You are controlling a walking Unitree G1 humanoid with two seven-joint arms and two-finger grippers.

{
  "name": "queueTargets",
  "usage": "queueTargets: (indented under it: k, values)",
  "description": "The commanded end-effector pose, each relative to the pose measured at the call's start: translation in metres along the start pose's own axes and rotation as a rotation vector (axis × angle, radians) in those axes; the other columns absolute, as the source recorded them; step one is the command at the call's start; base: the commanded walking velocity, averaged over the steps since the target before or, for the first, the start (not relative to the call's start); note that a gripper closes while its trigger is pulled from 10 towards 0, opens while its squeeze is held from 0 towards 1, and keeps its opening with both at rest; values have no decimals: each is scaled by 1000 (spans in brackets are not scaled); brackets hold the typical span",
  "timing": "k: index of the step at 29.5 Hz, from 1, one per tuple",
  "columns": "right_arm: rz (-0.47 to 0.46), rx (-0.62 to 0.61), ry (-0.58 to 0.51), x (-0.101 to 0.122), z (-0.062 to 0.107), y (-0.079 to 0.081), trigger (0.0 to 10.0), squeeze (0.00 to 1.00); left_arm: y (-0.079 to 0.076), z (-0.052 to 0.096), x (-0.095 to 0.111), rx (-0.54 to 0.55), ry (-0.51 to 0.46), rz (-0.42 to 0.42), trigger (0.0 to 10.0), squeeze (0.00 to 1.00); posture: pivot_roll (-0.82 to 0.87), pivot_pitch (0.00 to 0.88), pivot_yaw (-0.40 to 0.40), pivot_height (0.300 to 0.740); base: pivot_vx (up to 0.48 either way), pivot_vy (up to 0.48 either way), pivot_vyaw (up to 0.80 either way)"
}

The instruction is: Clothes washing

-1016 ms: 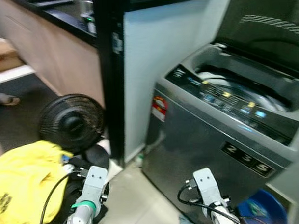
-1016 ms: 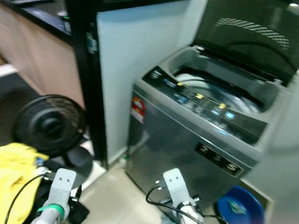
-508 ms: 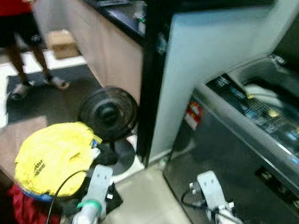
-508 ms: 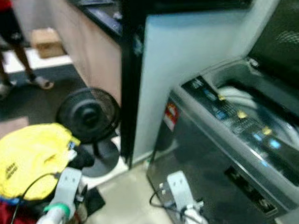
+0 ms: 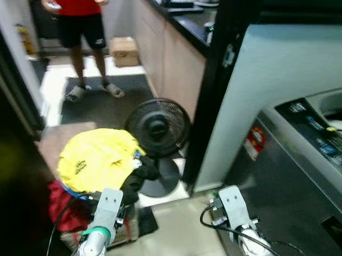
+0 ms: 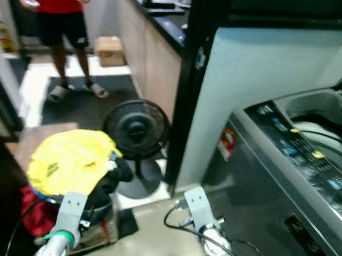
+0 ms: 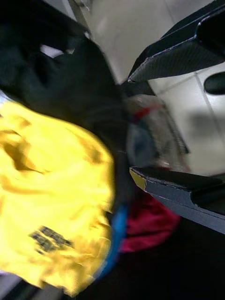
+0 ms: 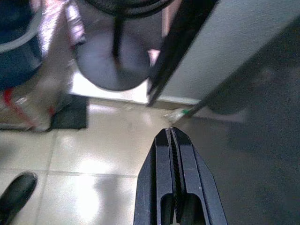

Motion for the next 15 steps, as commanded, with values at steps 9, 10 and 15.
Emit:
queueTargets:
  k: [9, 10, 15]
  values:
    - [1, -10, 6, -1, 0, -6, 10000, 0, -7, 0, -1, -25, 1, -13, 10000, 0, 105, 0, -60, 740, 0, 0, 760]
    - [1, -10, 6, -1, 0, -6, 10000, 0, -7, 0, -1, -25, 1, -13, 10000, 0, 105, 0, -60, 740, 0, 0, 756]
    - [-10, -21, 7, -1, 0, -7, 10000, 0, -7, -2, -1, -34, 1, -22, 10000, 0, 102, 0, -42, 740, 0, 0, 753]
Point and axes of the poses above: a point about 5 cm out from each wrist's last joint towards the gripper, its own z axis pointing back from the gripper into the wrist, its own x axis along the axis of the wrist's last joint, y = z × x, the point moved 3 cm from there along -z, pointing out of the wrist towards the gripper
